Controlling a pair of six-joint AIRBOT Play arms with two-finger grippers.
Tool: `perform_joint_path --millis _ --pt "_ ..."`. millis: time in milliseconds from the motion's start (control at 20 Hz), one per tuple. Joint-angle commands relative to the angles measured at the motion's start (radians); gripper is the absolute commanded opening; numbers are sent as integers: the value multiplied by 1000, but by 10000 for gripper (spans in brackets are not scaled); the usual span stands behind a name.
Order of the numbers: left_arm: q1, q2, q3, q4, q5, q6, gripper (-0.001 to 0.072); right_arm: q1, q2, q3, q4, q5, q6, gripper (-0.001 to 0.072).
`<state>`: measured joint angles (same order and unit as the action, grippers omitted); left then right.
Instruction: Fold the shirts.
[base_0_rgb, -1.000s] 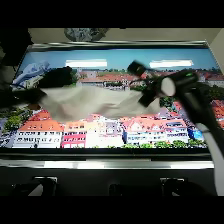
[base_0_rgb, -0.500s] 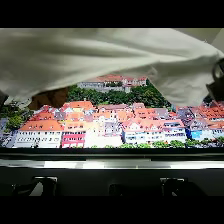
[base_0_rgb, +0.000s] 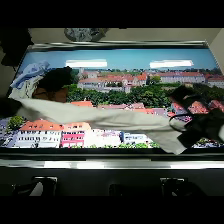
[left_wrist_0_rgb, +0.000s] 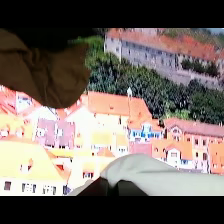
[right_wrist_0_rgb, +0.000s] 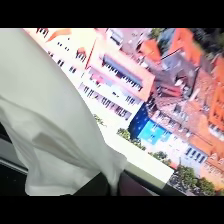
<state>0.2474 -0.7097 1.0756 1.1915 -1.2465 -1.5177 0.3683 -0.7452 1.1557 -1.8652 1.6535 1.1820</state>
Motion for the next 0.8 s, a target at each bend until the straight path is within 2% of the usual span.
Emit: perform_joint_path --millis 0,150,300,400,500,550,600,650,700,750 --pt "0 -50 -191 -43 46 31 29 0 -15 -225 37 -209 45 46" --pt "0 -233 -195 -62 153 39 30 0 -181 -250 10 -417 100 46" --pt "0 -491 -135 -159 220 83 30 -14 -431 -203 10 -628 121 46" --pt "0 -659 -39 -172 217 96 31 -92 -575 -114 41 -707 195 46" --pt "0 -777 48 -181 200 105 32 -181 -666 -30 114 -765 203 47" --pt "0 -813 73 -211 188 105 66 -214 -690 -2 167 -776 203 52" --pt "0 -838 91 -253 172 105 266 -245 -702 14 247 -784 202 148" --pt "1 -850 105 -284 154 105 502 -267 -703 17 324 -787 186 378" --pt "3 -851 124 -283 126 106 586 -290 -692 17 403 -779 131 588" --pt "11 -846 150 -271 86 110 592 -316 -670 18 473 -749 50 610"
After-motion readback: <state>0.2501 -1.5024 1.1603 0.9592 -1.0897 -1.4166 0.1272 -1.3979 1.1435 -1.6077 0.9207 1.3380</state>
